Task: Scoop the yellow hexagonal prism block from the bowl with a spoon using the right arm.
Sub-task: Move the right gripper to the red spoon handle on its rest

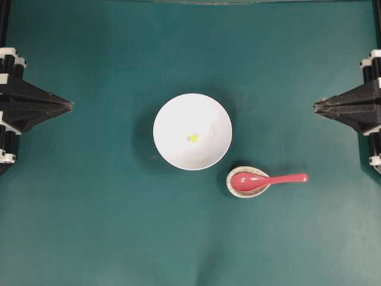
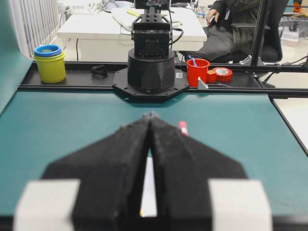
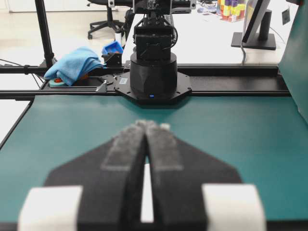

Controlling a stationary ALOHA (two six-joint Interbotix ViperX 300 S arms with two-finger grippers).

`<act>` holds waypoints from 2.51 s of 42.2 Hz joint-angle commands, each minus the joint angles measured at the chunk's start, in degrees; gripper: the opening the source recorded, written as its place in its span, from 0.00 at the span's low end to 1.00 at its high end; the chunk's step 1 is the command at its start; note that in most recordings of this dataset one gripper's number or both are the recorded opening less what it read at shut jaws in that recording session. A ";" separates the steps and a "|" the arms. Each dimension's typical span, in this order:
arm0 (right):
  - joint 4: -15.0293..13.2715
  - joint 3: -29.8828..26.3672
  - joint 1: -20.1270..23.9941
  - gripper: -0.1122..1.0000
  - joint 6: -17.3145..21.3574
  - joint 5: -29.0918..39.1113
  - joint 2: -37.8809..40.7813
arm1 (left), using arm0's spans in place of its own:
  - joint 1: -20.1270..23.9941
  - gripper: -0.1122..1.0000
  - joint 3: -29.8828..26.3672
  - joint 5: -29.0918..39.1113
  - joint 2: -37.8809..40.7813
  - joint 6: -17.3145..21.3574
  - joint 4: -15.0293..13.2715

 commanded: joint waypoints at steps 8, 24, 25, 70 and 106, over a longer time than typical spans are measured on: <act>-0.09 0.18 4.48 0.10 0.88 -0.62 3.43 | 0.00 0.10 -1.14 0.35 0.53 0.44 0.53; 2.46 1.41 8.53 0.43 2.20 -4.31 13.71 | 0.00 0.10 -1.14 1.32 0.53 0.62 0.53; 2.55 1.49 8.53 0.44 2.20 -4.57 14.33 | 0.00 0.10 -1.14 1.32 0.44 0.62 0.44; 22.68 10.72 22.32 0.48 2.11 -41.66 47.29 | 1.93 0.10 -1.05 1.32 1.05 0.70 0.70; 25.31 10.99 26.81 0.56 2.20 -42.54 57.04 | 4.04 0.10 -0.97 0.00 3.25 0.53 0.62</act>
